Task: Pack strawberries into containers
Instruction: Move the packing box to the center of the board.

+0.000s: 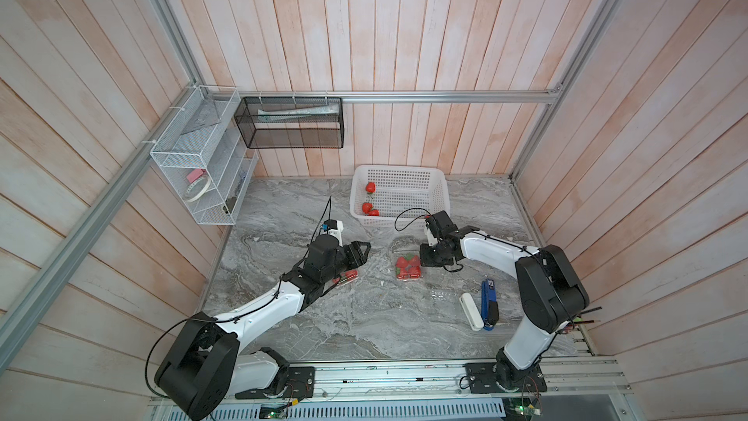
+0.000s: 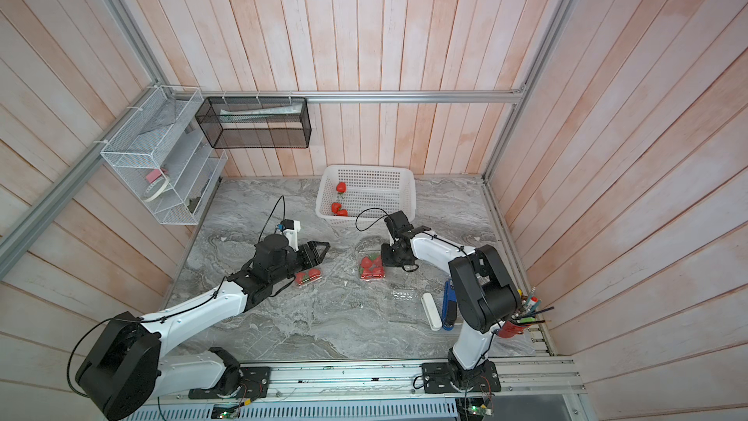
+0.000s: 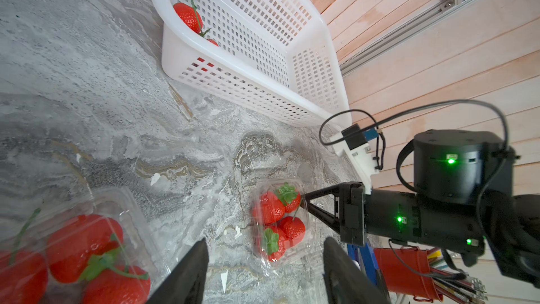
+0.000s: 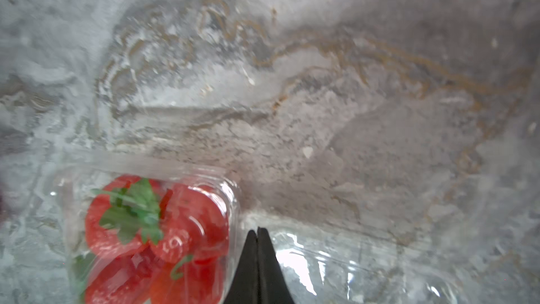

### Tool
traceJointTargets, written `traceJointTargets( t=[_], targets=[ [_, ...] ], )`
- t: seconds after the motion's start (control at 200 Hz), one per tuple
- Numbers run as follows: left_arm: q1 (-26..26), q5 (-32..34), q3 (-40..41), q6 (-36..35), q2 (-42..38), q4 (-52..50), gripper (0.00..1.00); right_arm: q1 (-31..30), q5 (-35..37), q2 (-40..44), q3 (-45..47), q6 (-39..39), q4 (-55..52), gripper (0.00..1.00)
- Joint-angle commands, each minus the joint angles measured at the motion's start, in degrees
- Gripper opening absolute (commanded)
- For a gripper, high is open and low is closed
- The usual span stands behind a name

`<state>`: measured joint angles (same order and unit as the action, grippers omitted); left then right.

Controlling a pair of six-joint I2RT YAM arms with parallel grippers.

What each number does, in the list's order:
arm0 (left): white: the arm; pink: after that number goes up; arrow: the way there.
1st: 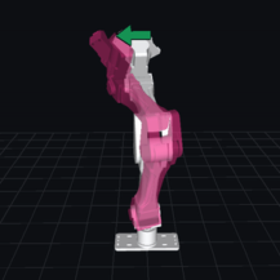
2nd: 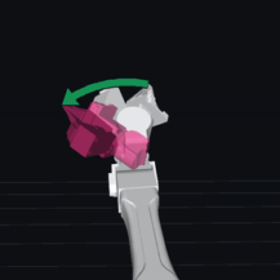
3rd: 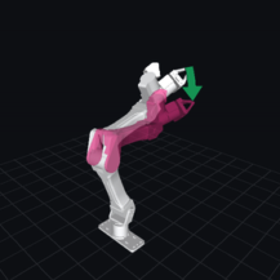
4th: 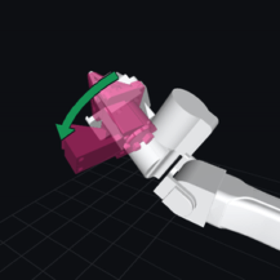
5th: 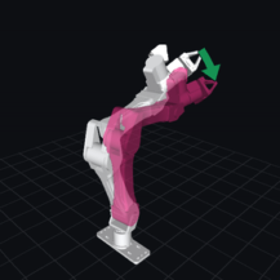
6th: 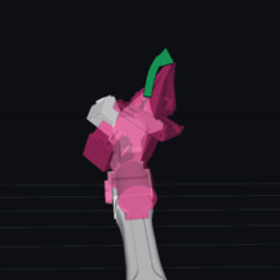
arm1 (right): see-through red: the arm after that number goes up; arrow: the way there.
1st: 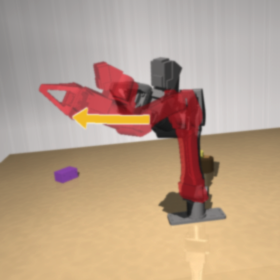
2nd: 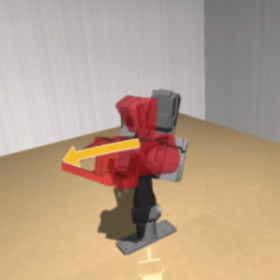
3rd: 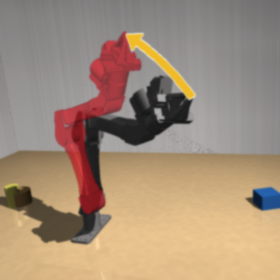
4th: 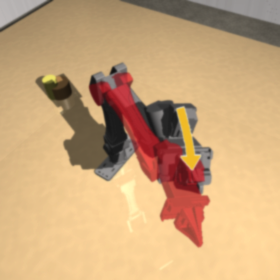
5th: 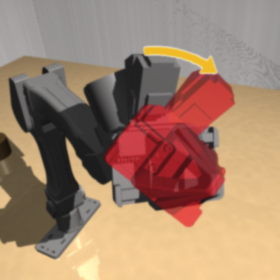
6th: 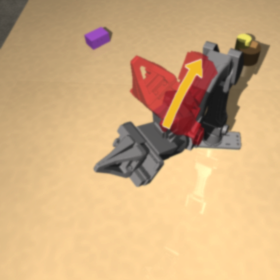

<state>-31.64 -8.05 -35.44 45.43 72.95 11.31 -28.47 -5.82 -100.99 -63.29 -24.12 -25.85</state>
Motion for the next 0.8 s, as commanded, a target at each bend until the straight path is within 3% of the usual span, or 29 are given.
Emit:
traceJointTargets(
  t=[0.0, 0.45, 0.575, 0.795],
  targets=[
    [0.65, 0.59, 1.08, -0.93, 0.04, -0.81, 0.65, -3.32, -2.38, -2.46, -3.15, 0.42, -0.21, 0.06],
    [3.24, 1.80, 1.31, -2.49, -4.08, -4.39, 0.65, -13.89, -12.12, -9.56, -10.32, -3.30, 2.29, 0.07],
    [3.76, 1.82, 0.40, -3.32, -4.29, -4.54, 0.65, -11.73, -7.64, -5.14, -8.44, -2.03, -0.82, 0.07],
    [3.74, 0.77, -1.03, -4.02, -2.39, -4.11, 0.66, -1.72, -0.25, 5.96, 1.28, 0.49, -6.13, 0.08]
  ],
)
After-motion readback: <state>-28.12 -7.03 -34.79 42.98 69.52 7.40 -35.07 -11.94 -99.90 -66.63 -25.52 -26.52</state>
